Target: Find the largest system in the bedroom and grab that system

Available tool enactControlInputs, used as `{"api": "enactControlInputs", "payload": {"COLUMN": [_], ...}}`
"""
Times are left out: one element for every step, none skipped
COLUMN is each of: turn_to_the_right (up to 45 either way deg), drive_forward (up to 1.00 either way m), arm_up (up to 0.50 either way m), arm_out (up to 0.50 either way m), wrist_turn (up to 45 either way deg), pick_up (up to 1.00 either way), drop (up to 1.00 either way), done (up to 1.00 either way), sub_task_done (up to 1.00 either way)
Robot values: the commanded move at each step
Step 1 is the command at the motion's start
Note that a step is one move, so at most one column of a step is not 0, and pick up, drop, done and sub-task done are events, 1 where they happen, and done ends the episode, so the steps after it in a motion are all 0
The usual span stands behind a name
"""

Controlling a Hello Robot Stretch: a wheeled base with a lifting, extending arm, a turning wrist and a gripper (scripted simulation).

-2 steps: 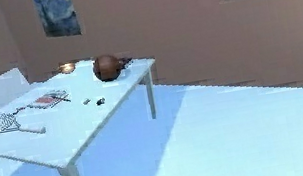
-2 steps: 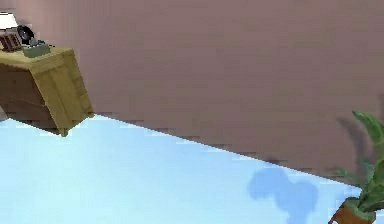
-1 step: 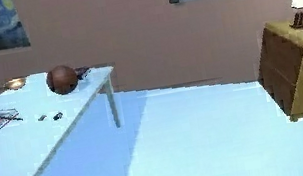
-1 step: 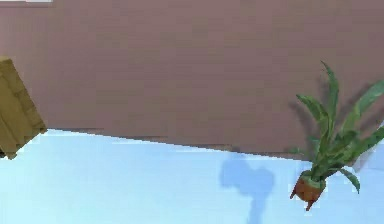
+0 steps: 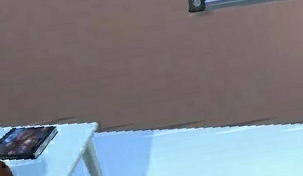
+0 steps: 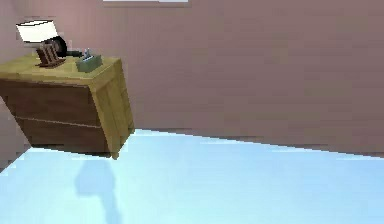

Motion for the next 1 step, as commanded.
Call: {"api": "enactControlInputs", "payload": {"turn_to_the_right": [6.0], "drive_forward": [0.00], "arm_up": [0.00], "arm_out": [0.00], "wrist_turn": [0.0], "pick_up": [0.00], "drop": [0.00], "done": [0.00], "sub_task_done": [0.00]}}
